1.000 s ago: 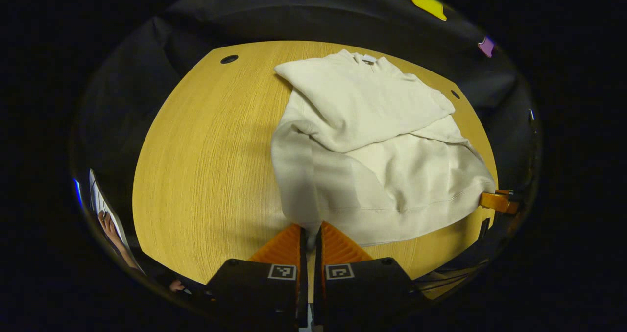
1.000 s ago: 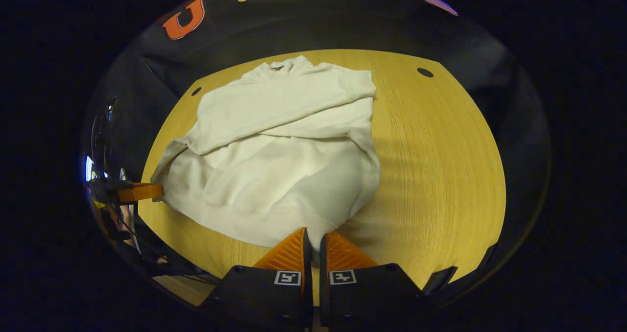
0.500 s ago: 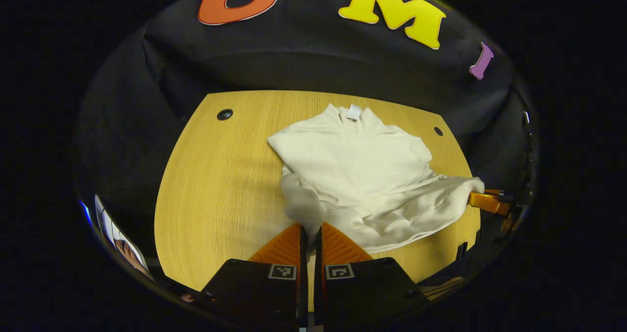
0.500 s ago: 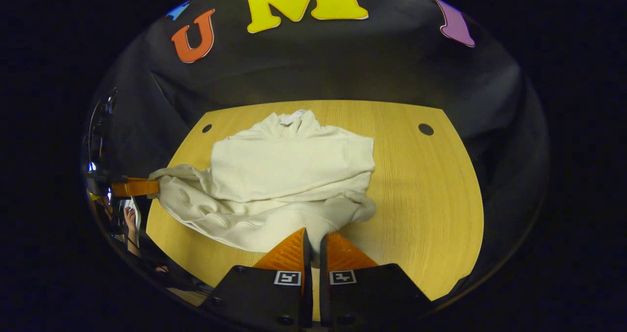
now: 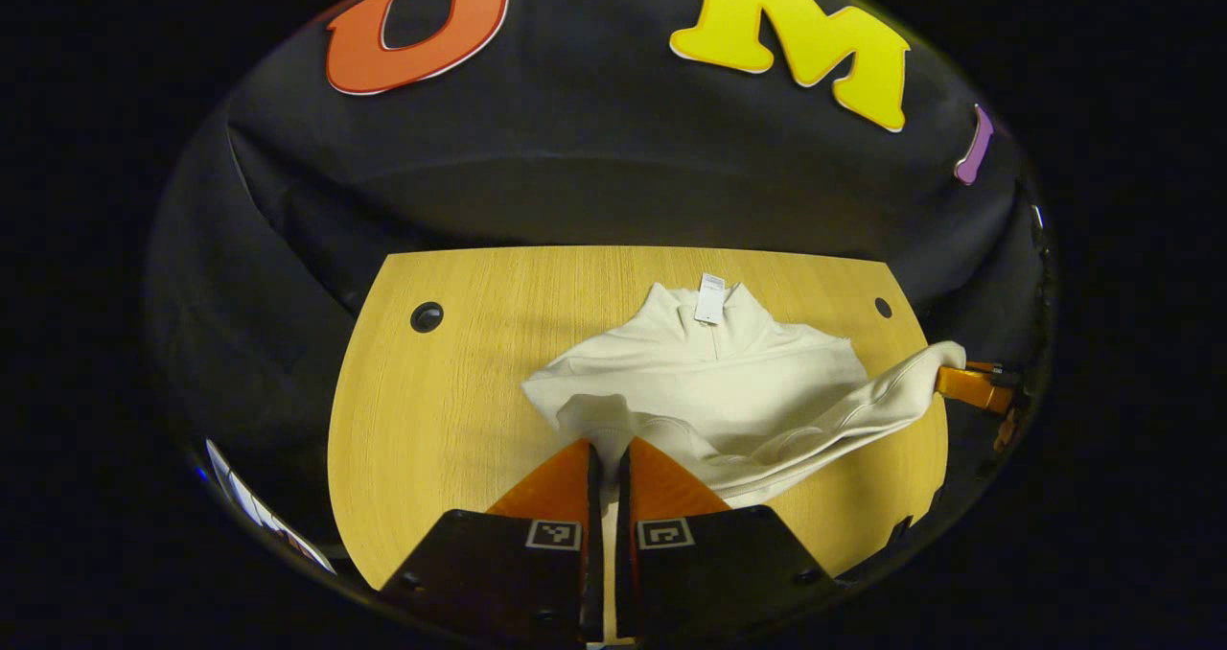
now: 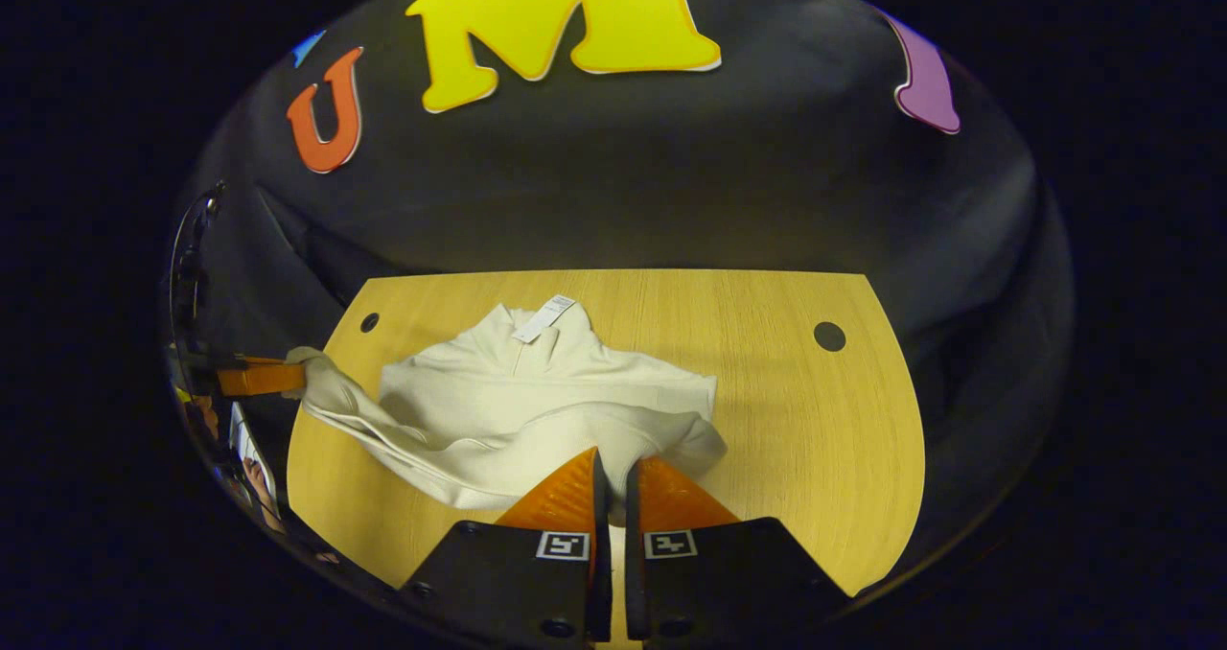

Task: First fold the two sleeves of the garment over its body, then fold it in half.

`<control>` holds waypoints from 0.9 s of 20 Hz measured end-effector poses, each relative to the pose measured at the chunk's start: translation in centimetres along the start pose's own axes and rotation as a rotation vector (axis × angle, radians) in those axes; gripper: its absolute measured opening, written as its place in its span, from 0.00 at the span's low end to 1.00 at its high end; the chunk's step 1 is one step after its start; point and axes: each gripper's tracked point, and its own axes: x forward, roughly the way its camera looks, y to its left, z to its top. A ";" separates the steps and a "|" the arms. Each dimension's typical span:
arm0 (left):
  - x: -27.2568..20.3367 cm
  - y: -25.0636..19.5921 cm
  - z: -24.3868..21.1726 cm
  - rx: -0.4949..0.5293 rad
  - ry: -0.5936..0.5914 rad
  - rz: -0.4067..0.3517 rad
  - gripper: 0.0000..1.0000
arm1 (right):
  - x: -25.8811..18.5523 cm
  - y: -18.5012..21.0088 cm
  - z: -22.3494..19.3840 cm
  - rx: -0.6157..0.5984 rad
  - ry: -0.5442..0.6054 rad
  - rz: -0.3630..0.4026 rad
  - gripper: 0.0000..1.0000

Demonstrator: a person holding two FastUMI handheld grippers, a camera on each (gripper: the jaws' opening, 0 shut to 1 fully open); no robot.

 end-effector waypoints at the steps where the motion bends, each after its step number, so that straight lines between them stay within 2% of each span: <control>1: 1.6 0.2 0.7 0.010 0.010 0.009 0.07 | 1.6 -0.3 0.5 0.015 0.007 -0.010 0.06; 4: 5.5 0.5 1.9 -0.015 0.037 0.005 0.07 | 6.3 -1.0 0.7 0.083 0.062 -0.030 0.06; 5: 6.9 0.6 2.4 -0.021 0.043 0.006 0.07 | 7.7 -1.2 1.1 0.109 0.068 -0.027 0.09; 8: 10.7 1.2 3.3 0.006 0.067 0.023 0.07 | 12.2 -1.7 1.5 0.176 0.089 -0.027 0.06; 11: 13.6 1.1 3.2 0.042 0.096 0.044 0.07 | 14.7 -1.8 0.7 0.193 0.119 -0.049 0.06; 14: 15.1 1.5 2.9 0.035 0.117 0.046 0.08 | 16.2 -2.1 0.4 0.209 0.122 -0.076 0.06; 15: 15.4 1.3 2.8 0.027 0.118 0.044 0.12 | 16.3 -2.0 0.5 0.210 0.108 -0.076 0.13; 16: 15.7 0.9 2.9 0.019 0.108 0.029 0.14 | 16.3 -2.1 0.7 0.207 0.091 -0.079 0.16; 17: 15.8 0.6 3.1 0.018 0.099 0.019 0.22 | 16.2 -2.2 0.9 0.201 0.079 -0.086 0.23; 18: 15.9 0.6 3.4 0.018 0.087 0.010 0.17 | 16.0 -2.0 1.0 0.199 0.069 -0.082 0.25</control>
